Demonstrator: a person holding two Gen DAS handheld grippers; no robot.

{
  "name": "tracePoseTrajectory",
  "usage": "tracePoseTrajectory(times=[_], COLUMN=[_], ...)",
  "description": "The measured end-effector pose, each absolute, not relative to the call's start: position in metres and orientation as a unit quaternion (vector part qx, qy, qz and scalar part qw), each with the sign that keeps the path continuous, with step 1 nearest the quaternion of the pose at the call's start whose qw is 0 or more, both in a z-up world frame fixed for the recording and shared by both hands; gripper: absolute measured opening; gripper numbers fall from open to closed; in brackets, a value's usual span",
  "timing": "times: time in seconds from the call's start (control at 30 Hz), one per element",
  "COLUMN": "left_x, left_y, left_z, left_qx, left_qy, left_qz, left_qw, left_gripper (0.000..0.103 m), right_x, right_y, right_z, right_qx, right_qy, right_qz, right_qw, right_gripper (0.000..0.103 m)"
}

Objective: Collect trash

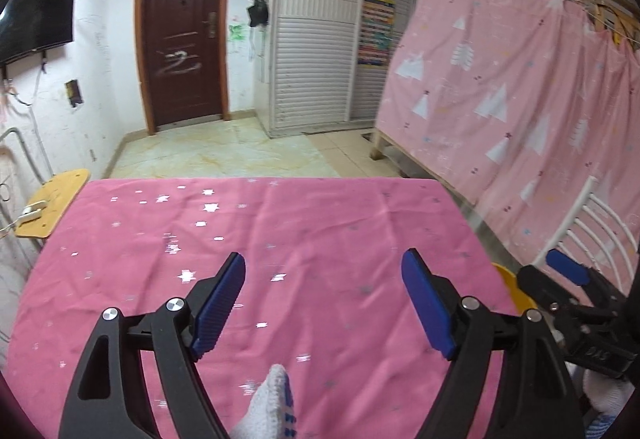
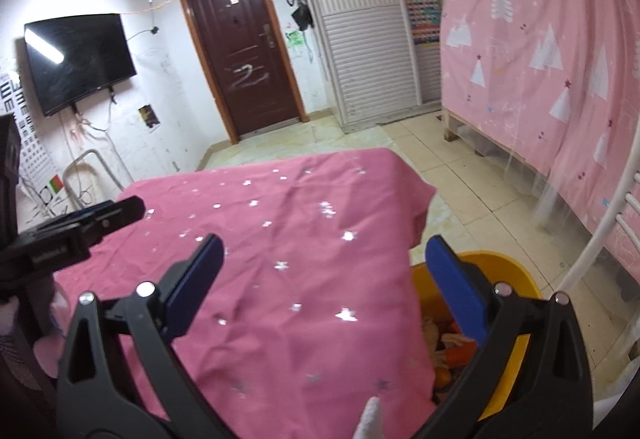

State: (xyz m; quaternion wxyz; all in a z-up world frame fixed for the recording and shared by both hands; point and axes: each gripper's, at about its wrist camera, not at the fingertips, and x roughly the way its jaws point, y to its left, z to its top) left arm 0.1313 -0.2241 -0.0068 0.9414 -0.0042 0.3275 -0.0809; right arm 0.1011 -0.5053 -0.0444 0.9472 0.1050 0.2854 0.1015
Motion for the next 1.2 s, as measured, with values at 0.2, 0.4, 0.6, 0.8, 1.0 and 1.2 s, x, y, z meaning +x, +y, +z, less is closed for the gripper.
tracePoseTrajectory(times=[0.2, 0.4, 0.6, 0.8, 1.0, 1.2], left_x=[0.125, 0.124, 0.125, 0.124, 0.129, 0.13], left_y=[-0.197, -0.173, -0.157, -0.148, -0.148, -0.147], left_z=[-0.008, -0.011, -0.013, -0.014, -0.016, -0.018], left_qx=[0.002, 0.011, 0.01, 0.006, 0.006, 0.007], left_qy=[0.317, 0.314, 0.32, 0.317, 0.317, 0.317], left_qz=[-0.035, 0.011, 0.043, 0.054, 0.056, 0.055], left_qw=[0.948, 0.949, 0.947, 0.947, 0.947, 0.947], left_gripper=[0.075, 0.075, 0.075, 0.075, 0.075, 0.075], right_x=[0.097, 0.095, 0.095, 0.095, 0.098, 0.097], right_y=[-0.48, -0.454, -0.438, -0.431, -0.429, -0.427], right_z=[-0.038, -0.035, -0.037, -0.038, -0.041, -0.042], right_qx=[0.092, 0.082, 0.075, 0.073, 0.071, 0.073], right_qy=[0.279, 0.276, 0.274, 0.271, 0.274, 0.274], right_qz=[0.134, 0.167, 0.184, 0.188, 0.185, 0.186], right_qw=[0.946, 0.943, 0.941, 0.941, 0.941, 0.941], right_gripper=[0.097, 0.097, 0.097, 0.097, 0.097, 0.097])
